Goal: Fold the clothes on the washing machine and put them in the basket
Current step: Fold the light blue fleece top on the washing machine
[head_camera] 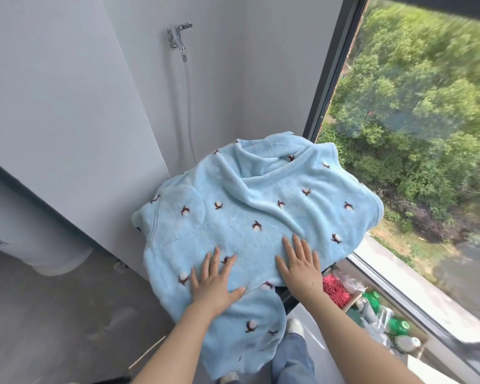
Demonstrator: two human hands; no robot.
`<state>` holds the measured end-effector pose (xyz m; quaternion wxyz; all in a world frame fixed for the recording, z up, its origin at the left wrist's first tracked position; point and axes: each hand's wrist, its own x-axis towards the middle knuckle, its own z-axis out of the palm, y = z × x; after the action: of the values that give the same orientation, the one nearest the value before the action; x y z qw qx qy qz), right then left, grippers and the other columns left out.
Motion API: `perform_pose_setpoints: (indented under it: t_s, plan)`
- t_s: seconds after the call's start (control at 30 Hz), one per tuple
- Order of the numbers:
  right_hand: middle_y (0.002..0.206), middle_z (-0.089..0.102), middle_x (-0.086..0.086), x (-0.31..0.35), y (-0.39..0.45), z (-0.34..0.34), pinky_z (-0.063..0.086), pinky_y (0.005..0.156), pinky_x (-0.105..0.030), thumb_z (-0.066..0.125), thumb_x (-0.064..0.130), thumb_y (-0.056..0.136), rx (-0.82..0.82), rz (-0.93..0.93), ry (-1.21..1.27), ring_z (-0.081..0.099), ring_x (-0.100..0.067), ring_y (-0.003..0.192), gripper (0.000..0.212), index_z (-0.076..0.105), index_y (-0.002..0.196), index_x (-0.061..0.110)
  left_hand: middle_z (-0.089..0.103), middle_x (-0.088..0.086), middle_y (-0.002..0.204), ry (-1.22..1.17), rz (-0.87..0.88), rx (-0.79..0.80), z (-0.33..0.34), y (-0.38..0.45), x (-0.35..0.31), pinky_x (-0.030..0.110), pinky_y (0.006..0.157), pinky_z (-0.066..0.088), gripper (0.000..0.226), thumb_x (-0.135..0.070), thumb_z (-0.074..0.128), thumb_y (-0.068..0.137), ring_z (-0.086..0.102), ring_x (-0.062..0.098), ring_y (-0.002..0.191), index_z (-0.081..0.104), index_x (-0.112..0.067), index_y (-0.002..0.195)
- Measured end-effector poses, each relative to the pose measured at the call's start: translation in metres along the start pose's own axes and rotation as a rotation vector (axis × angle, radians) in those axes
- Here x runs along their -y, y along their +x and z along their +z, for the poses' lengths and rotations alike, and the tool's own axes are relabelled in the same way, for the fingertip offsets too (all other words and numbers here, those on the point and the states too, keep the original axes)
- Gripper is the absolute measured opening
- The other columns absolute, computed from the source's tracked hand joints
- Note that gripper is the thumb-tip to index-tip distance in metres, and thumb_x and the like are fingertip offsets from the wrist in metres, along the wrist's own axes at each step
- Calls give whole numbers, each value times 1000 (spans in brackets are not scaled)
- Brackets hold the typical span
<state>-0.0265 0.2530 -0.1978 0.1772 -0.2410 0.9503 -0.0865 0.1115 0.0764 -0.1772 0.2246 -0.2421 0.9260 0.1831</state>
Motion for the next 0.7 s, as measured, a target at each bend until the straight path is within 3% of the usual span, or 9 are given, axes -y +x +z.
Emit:
perform_pose_setpoints:
  t_s: [0.07, 0.13, 0.2, 0.3, 0.47, 0.6, 0.7]
  plan:
    - [163, 6, 0, 4, -6, -2, 2, 120, -39, 26, 51, 101, -45, 19, 3, 2, -21, 149, 60, 12, 155, 28, -20, -3, 160, -6, -6, 5, -3, -4, -4, 54, 116, 4, 79, -62, 48, 87, -12, 23, 148, 3, -45, 150]
    - [152, 28, 2, 7, -4, -12, 19, 114, -36, 36, 47, 99, -95, 24, -10, 23, -22, 141, 51, 32, 146, 27, 6, -1, 158, -45, -33, 2, -16, -2, -6, 47, 114, 22, 71, -52, 56, 85, 10, 24, 145, 22, -43, 147]
    - [135, 43, 3, 9, 9, -29, 32, 102, -34, 44, 37, 96, -69, 38, 37, 37, -20, 127, 38, 49, 131, 26, 32, -1, 146, -118, -75, -14, -36, 10, -7, 36, 105, 37, 51, -43, 57, 86, 33, 21, 133, 45, -37, 135]
    - [115, 60, 1, 8, 40, -61, 44, 80, -30, 48, 28, 93, -20, 80, 246, 57, -19, 100, 24, 63, 110, 21, 56, -3, 130, -359, -125, -120, -74, 40, -11, 27, 96, 43, 33, -31, 54, 88, 54, 16, 118, 61, -26, 120]
    - [107, 65, 3, 0, 114, -118, 40, 73, -27, 52, 21, 91, -137, 36, 374, 58, -16, 92, 21, 67, 105, 18, 66, -5, 117, -533, -82, -381, -150, 100, -35, 27, 85, 45, 22, -20, 54, 90, 60, 19, 105, 67, -20, 108]
    - [108, 69, 2, -10, 187, -154, 45, 75, -28, 51, 15, 89, -147, 0, 422, 60, -18, 88, 24, 68, 106, 18, 64, -6, 117, -560, -101, -420, -197, 160, -49, 23, 80, 40, 25, -16, 52, 92, 58, 14, 104, 65, -19, 113]
    - [115, 65, -4, -20, 243, -173, 44, 79, -30, 50, 5, 87, -183, -57, 401, 59, -24, 105, 30, 69, 106, 16, 62, -3, 124, -565, -131, -449, -221, 208, -60, 26, 88, 40, 28, -14, 53, 92, 56, 18, 113, 64, -17, 117]
